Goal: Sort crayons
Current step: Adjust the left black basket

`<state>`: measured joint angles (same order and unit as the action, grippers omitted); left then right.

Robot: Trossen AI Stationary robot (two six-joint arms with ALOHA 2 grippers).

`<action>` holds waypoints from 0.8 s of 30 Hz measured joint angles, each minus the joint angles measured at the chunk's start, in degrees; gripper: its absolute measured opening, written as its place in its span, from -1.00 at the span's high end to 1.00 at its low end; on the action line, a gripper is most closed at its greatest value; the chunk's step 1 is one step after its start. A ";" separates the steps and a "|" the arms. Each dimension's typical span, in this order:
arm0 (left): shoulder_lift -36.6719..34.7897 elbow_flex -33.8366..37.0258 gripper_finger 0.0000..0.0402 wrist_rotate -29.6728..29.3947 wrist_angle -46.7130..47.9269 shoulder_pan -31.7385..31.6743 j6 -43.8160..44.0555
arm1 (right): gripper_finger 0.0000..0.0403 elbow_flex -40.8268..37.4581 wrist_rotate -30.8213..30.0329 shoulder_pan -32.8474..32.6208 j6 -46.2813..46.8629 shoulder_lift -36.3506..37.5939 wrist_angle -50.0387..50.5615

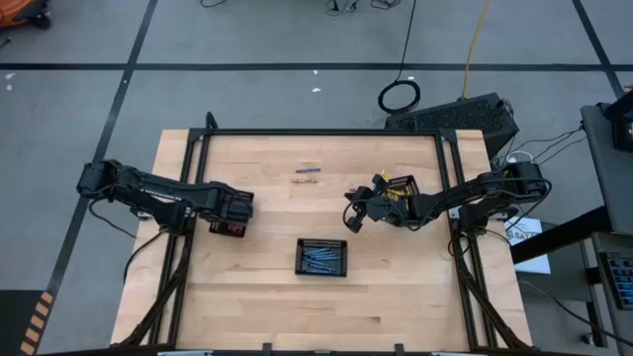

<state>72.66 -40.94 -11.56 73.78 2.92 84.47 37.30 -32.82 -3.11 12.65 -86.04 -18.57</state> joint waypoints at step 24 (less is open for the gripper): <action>-3.17 -3.73 0.40 -4.98 1.56 2.61 -3.97 | 0.99 0.00 0.06 0.43 0.02 -0.02 -3.45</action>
<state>69.49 -44.66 -16.54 75.34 5.53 80.50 37.30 -32.75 -2.69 12.67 -86.06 -22.02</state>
